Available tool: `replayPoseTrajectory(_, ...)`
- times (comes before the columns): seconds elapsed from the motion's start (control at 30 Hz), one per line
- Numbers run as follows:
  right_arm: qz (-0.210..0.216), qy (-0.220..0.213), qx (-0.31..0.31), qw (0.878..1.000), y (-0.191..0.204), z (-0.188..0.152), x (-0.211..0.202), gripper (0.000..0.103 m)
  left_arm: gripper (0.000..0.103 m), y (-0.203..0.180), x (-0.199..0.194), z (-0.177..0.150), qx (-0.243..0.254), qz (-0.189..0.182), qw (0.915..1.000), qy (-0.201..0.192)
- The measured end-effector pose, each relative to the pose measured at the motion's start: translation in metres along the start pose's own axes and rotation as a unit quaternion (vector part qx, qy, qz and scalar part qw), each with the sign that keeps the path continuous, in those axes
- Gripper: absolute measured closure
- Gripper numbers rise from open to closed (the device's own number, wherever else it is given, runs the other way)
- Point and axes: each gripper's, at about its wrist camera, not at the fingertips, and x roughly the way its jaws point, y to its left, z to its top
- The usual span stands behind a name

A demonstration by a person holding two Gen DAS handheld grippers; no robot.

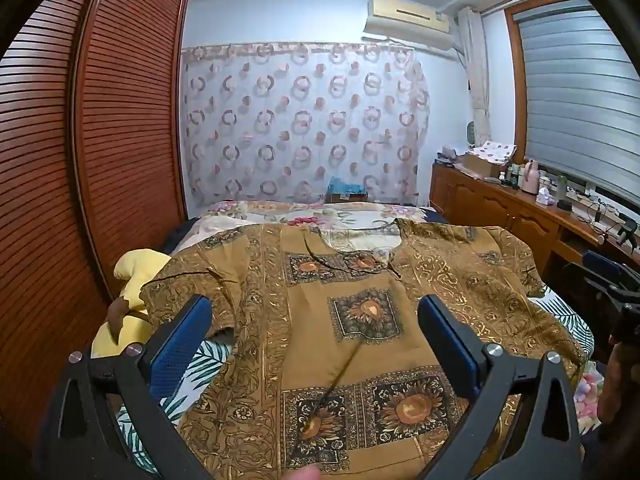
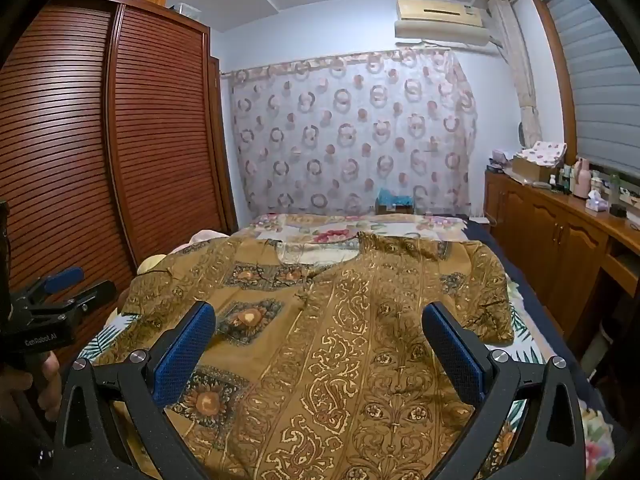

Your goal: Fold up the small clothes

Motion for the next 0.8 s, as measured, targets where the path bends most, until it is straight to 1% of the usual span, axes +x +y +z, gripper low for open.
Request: replayPoseTrajectory(0.8, -0.002, -0.005, 0.005, 1.0, 0.0008, -0.001, -0.0012, 0.0, 0.0, -0.0006, -0.0002, 0.0, 0.006, 0.002, 1.0, -0.004)
